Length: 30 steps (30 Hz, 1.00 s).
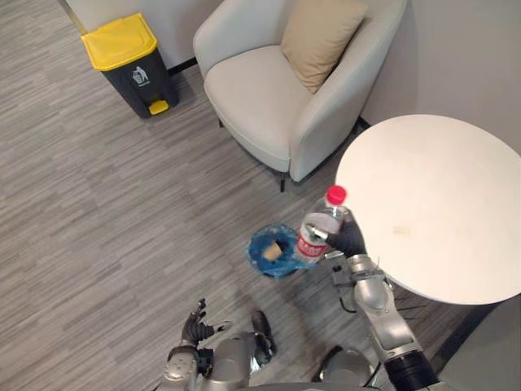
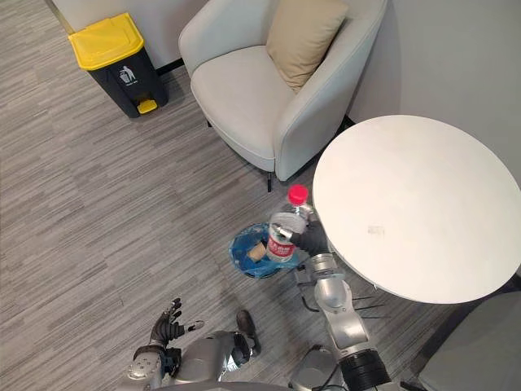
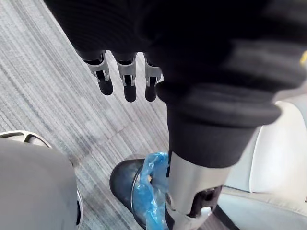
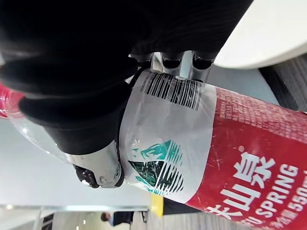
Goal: Gather rubbish on tea table into small bin, then transfer packed bag to large trash can.
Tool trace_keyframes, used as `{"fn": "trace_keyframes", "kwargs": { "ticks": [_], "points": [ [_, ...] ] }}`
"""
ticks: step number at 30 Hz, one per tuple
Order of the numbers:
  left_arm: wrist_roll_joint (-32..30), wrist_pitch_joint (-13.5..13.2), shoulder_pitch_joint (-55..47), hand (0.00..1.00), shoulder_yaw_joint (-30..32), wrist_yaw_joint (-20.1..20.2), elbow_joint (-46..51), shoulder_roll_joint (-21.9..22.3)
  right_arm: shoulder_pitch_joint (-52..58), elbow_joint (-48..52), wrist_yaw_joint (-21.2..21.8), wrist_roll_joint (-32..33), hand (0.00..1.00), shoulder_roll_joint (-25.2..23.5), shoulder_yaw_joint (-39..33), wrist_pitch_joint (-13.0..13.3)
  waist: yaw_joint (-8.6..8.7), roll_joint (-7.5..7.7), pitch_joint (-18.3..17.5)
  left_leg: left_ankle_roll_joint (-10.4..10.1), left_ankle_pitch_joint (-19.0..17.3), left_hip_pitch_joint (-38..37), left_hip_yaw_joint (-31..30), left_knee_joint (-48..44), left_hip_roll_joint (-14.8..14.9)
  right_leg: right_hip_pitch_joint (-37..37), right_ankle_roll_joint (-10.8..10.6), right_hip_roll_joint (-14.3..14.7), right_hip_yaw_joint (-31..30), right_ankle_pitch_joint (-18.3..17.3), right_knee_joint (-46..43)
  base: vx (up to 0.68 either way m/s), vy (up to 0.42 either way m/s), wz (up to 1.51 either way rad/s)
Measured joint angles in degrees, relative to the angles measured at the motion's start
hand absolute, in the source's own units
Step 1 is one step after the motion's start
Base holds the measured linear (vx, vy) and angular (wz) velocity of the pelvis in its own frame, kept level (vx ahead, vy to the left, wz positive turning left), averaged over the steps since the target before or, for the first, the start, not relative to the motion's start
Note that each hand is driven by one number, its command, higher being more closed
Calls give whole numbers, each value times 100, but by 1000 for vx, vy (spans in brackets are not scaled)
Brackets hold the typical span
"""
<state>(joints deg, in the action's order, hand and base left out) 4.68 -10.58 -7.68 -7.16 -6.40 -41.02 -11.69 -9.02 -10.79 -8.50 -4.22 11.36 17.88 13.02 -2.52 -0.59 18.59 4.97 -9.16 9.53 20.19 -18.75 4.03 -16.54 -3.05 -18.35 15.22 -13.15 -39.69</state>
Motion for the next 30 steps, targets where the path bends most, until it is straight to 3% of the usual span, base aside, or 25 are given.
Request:
{"fn": "trace_keyframes", "kwargs": {
  "ticks": [2,3,4,5,6,9,12,16,21,25,30],
  "points": [
    [11,-10,203,0,-18,-5,-2,-45,-481,-55,-3,-92,100,162,127,7,8,5,99,-81,29,357,-229,-250,-5,-247,-144,256,-290,90,933,10,-168,87],
    [26,-39,369,0,-20,-6,-7,-52,-767,-168,-17,-107,100,219,131,18,8,31,155,-177,-15,673,-327,-565,-25,-352,-258,286,-287,522,1439,-17,-237,110],
    [29,-69,587,0,-26,-23,-32,16,-1100,-390,-25,-142,100,297,143,25,12,-111,295,-286,-88,1007,-532,-927,65,-439,-241,319,-167,919,1367,-35,-242,103],
    [29,-113,656,0,-52,-23,-29,24,-1260,-538,-28,-209,100,356,160,14,-9,-176,329,-321,-104,1151,-608,-1023,136,-501,-197,375,-95,889,1344,-79,-222,61],
    [32,-162,759,0,-80,-27,-29,7,-1569,-824,-36,-315,100,446,250,3,-146,-215,351,-383,-65,1431,-671,-1094,240,-783,-121,454,-38,863,1242,-97,-191,29],
    [205,-222,1039,0,-77,-125,-150,12,-2101,-1340,-48,-357,100,567,411,-37,-180,-272,500,-577,71,2024,-918,-1175,307,-1281,69,451,196,763,894,-103,-184,32],
    [379,-251,1360,0,-63,-235,-200,15,-2468,-1709,-143,-487,100,776,467,-77,-300,-341,548,-602,144,2606,-1054,-1311,311,-1837,170,410,279,707,616,-106,-101,21],
    [605,-354,1862,0,208,-380,-172,49,-3159,-2051,-277,-517,100,936,455,-154,-331,-453,614,-606,237,3552,-1236,-1643,339,-2599,299,296,507,651,222,-125,-45,34],
    [829,-411,2179,0,802,-500,600,443,-4050,-1895,-737,-612,100,1057,147,-263,-456,-524,873,-502,161,4897,-1206,-2461,492,-3849,432,28,540,423,-719,-117,-23,20],
    [1031,-460,2265,0,916,-520,1219,612,-4685,-1677,-1061,-616,100,1258,36,-346,-442,-527,997,-392,214,5898,-678,-2891,900,-4912,409,-278,519,177,-1405,-85,-62,37],
    [1280,-539,2262,0,1015,-534,1646,695,-5183,-1713,-1182,-584,100,1473,38,-456,-474,-523,1083,-272,226,6717,-684,-3357,941,-5752,436,-390,368,127,-1884,-83,21,5]
  ]
}}
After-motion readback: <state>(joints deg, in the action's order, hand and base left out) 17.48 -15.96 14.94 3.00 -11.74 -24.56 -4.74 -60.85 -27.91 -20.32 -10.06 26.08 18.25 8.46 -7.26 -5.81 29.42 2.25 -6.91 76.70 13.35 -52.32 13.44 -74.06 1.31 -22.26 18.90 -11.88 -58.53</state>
